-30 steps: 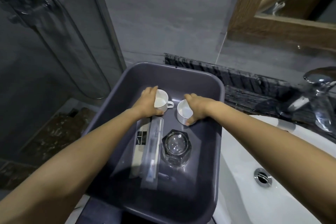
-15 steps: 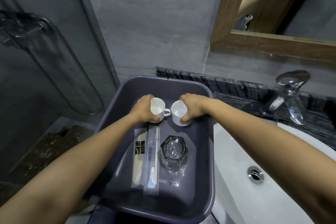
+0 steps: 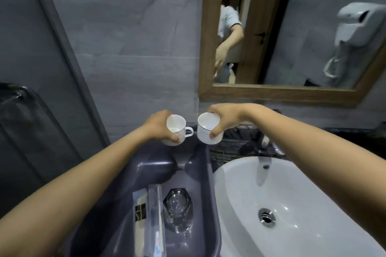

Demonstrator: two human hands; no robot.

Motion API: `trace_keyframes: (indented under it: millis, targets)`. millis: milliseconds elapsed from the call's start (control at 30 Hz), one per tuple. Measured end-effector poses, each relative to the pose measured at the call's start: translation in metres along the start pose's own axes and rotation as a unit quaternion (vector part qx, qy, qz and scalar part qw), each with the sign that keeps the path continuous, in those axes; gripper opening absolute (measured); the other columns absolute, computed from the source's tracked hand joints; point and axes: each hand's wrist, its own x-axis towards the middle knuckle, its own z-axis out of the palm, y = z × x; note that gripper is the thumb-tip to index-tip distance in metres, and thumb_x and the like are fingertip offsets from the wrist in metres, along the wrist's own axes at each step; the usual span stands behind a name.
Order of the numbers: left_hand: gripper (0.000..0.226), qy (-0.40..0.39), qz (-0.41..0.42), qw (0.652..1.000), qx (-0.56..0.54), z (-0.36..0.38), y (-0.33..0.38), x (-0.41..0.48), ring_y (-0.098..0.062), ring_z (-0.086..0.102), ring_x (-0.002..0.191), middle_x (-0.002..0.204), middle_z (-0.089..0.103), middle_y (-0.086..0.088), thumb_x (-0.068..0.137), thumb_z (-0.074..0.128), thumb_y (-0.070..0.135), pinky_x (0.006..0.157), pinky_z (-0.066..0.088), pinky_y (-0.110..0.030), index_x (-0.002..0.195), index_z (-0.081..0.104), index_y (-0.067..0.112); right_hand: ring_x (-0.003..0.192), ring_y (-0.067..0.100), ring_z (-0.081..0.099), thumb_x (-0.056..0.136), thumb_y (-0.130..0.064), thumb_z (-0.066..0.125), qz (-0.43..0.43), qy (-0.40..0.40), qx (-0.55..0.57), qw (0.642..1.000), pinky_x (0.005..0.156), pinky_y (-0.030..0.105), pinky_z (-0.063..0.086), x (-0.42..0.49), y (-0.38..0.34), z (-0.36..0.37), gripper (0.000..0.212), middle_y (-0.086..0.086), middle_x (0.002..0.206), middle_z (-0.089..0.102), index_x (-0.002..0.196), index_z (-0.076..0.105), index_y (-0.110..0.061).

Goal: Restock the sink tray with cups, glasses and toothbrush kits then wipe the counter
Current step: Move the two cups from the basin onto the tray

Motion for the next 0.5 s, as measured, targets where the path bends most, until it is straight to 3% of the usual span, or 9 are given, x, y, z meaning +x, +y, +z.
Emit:
trace_keyframes:
  millis: [167, 300, 500]
  targets:
    - [0.079, -0.011, 0.058, 0.998, -0.009, 0.01, 0.067, 0.011, -0.018, 0.047, 0.092, 0.112, 0.055, -0.001, 0.054, 0.083, 0.035, 0.075, 0.039, -0.028, 0.121, 0.046, 0.015, 0.102, 0.021, 0.055, 0.05, -0.057, 0.073, 0.07, 0.005, 0.005, 0.998, 0.089, 0.042, 0.052, -0.053, 0.048, -0.028, 0.076, -0.006, 0.113, 0.052, 0.114, 0.041, -0.03]
    - [0.085, -0.034, 0.103, 0.994, 0.001, 0.034, 0.125, 0.022, -0.017, 0.045, 0.093, 0.119, 0.054, -0.002, 0.052, 0.082, 0.039, 0.076, 0.038, -0.028, 0.124, 0.044, 0.016, 0.104, 0.018, 0.051, 0.064, -0.045, 0.077, 0.103, 0.029, 0.024, 0.994, 0.085, 0.03, 0.042, -0.096, 0.095, -0.036, 0.078, -0.007, 0.115, 0.05, 0.128, 0.04, -0.022]
    - [0.083, -0.065, 0.138, 0.988, -0.001, 0.094, 0.222, 0.036, -0.017, 0.044, 0.093, 0.118, 0.052, -0.002, 0.054, 0.082, 0.04, 0.074, 0.039, -0.03, 0.123, 0.043, 0.016, 0.111, 0.018, 0.05, 0.07, -0.036, 0.077, 0.149, 0.033, 0.063, 0.986, 0.089, 0.029, 0.04, -0.159, 0.187, -0.03, 0.076, -0.007, 0.119, 0.048, 0.133, 0.039, -0.019]
